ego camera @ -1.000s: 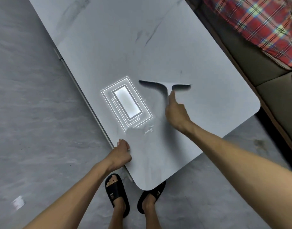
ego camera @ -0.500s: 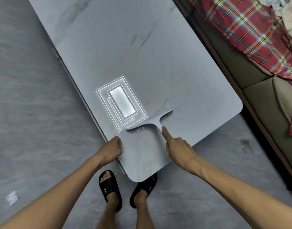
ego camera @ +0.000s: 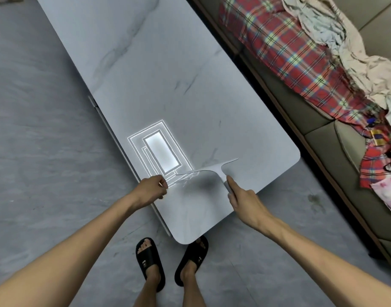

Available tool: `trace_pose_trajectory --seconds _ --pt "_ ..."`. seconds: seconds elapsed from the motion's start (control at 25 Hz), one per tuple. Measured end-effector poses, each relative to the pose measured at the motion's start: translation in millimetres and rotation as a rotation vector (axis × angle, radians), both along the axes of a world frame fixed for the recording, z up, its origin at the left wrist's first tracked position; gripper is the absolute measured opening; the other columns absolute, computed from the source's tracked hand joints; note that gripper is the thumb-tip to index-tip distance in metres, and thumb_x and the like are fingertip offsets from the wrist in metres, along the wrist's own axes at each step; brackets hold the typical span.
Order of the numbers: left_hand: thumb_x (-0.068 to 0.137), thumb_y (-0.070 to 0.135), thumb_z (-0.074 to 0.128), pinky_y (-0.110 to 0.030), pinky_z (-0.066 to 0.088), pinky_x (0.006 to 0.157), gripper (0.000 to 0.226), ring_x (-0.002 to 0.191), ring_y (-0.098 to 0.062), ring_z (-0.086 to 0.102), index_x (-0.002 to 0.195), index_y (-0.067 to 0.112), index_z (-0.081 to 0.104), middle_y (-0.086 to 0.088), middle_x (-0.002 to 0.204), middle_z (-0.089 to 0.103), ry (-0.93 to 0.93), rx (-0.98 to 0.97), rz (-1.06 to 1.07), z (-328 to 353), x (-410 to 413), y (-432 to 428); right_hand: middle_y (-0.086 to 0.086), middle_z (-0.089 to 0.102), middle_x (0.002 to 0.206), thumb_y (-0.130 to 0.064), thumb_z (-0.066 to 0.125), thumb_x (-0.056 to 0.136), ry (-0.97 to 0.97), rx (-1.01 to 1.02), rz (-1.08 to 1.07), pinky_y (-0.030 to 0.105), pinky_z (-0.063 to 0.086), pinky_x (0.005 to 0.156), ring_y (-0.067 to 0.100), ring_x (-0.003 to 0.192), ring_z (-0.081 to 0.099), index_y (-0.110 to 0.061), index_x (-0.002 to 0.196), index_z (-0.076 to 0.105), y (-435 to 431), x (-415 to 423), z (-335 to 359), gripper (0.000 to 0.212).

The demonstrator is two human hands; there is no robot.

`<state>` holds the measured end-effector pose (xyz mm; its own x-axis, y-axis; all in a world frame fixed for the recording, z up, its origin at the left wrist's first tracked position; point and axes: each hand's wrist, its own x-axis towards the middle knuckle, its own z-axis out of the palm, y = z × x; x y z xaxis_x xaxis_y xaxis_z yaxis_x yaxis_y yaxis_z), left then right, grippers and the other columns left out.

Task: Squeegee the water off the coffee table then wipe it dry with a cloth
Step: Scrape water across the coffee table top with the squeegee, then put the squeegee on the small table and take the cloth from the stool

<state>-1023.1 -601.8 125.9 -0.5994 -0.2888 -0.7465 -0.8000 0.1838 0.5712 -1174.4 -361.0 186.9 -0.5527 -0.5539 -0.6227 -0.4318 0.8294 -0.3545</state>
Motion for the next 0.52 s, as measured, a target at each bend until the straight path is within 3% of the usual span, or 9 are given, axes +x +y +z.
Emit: trace_pose_trajectory --seconds 0.04,0.12,0.16,0.24,0.36,0.44,0.52 --pt "0.086 0.014 0.055 -0.037 0.054 0.077 0.007 0.079 -0.018 0.069 0.088 0.015 0.061 -0.004 0.091 0.072 0.021 0.05 0.042 14 0 -1 0.008 0.059 0.076 -0.029 0.034 0.1 -0.055 -0.05 -0.059 0.034 0.049 0.061 0.025 0.064 0.056 -0.033 0.139 0.03 -8 6 13 0.039" --pt "0.088 0.019 0.057 -0.035 0.054 0.072 0.012 0.069 -0.015 0.069 0.088 0.013 0.067 -0.004 0.084 0.075 0.068 0.152 0.095 44 1 0 0.005 0.053 0.071 -0.029 0.038 0.096 -0.223 -0.168 -0.297 0.029 0.042 0.05 0.016 0.048 0.048 -0.026 0.101 0.047 -28 22 41 0.012" --pt "0.089 0.022 0.058 -0.032 0.053 0.068 0.015 0.065 -0.014 0.068 0.088 0.012 0.069 -0.004 0.083 0.075 0.093 0.206 0.122 61 2 1 0.002 0.048 0.067 -0.029 0.039 0.093 -0.296 -0.223 -0.394 0.028 0.036 0.046 0.013 0.043 0.041 -0.023 0.084 0.044 -40 31 59 0.012" --pt "0.09 0.035 0.059 -0.026 0.051 0.064 0.027 0.064 -0.012 0.067 0.09 0.011 0.072 -0.006 0.084 0.075 0.135 0.29 0.194 96 9 3 -0.002 0.042 0.063 -0.033 0.038 0.094 -0.382 -0.314 -0.454 0.025 0.028 0.043 0.01 0.039 0.033 -0.024 0.074 0.039 -61 49 89 0.022" --pt "0.086 0.051 0.059 -0.024 0.051 0.064 0.044 0.07 -0.012 0.068 0.096 0.011 0.074 -0.005 0.095 0.076 0.185 0.366 0.31 142 19 8 -0.003 0.047 0.064 -0.048 0.032 0.096 -0.401 -0.399 -0.355 0.025 0.03 0.044 0.009 0.045 0.038 -0.031 0.078 0.046 -83 75 125 0.029" --pt "0.086 0.052 0.058 -0.023 0.05 0.065 0.045 0.075 -0.011 0.068 0.097 0.012 0.075 -0.003 0.098 0.076 0.247 0.405 0.391 173 33 17 -0.001 0.06 0.075 -0.057 0.032 0.096 -0.43 -0.412 -0.294 0.026 0.036 0.045 0.011 0.056 0.049 -0.04 0.105 0.051 -89 96 150 0.026" --pt "0.085 0.047 0.062 -0.023 0.049 0.067 0.038 0.073 -0.01 0.069 0.092 0.012 0.075 -0.002 0.091 0.076 0.318 0.398 0.512 199 46 28 -0.001 0.065 0.081 -0.059 0.033 0.096 -0.453 -0.414 -0.203 0.021 0.039 0.044 0.009 0.056 0.053 -0.046 0.136 0.032 -90 111 169 0.042"
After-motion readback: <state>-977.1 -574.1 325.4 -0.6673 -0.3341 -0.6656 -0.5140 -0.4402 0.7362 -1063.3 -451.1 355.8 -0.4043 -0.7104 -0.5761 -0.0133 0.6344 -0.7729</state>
